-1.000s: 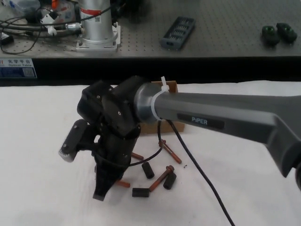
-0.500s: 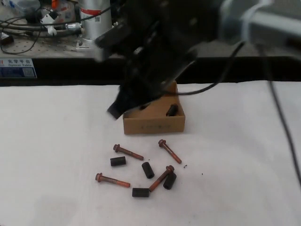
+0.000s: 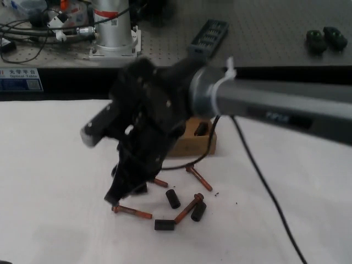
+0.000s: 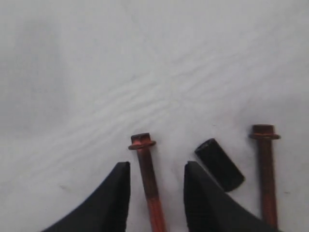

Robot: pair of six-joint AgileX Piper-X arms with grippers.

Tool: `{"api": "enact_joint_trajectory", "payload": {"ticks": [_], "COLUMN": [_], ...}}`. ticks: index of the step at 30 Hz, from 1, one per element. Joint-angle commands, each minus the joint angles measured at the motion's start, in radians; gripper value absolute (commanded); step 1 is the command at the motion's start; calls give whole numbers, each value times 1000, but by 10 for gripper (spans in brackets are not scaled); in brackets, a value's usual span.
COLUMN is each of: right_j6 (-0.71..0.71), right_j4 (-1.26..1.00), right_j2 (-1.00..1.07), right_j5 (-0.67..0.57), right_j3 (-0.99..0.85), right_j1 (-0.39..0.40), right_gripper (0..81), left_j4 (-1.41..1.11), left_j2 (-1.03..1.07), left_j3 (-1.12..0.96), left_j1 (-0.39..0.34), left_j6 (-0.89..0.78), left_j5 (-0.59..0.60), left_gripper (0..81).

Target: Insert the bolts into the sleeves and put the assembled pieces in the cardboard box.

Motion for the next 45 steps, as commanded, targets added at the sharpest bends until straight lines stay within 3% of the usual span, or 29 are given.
{"api": "enact_joint_trajectory", "payload": {"ticks": [1, 23, 25, 30, 35, 45], "right_j6": [-8, -8, -8, 1, 69, 90], "right_j4": [-41, -23, -10, 9, 6, 57], "right_j2": [22, 112, 112, 112, 71, -186], "right_j5": [-13, 13, 15, 24, -10, -6], "right_j3": [-4, -4, -4, -4, -4, 56], "right_j1": [7, 8, 8, 8, 8, -45], "right_gripper": [285, 282, 243, 14, 38, 38], "left_j4": [45, 62, 62, 67, 67, -56], "left_j2": [-22, -31, -31, -31, -31, 98], "left_j3": [-10, -10, -10, -10, -10, -30], "left_j1": [2, 2, 2, 2, 2, 2], "left_j6": [-23, -26, -26, -26, -26, 30], "left_j5": [-15, -15, -15, -13, -11, 198], "left_gripper": [87, 87, 87, 87, 87, 87]}}
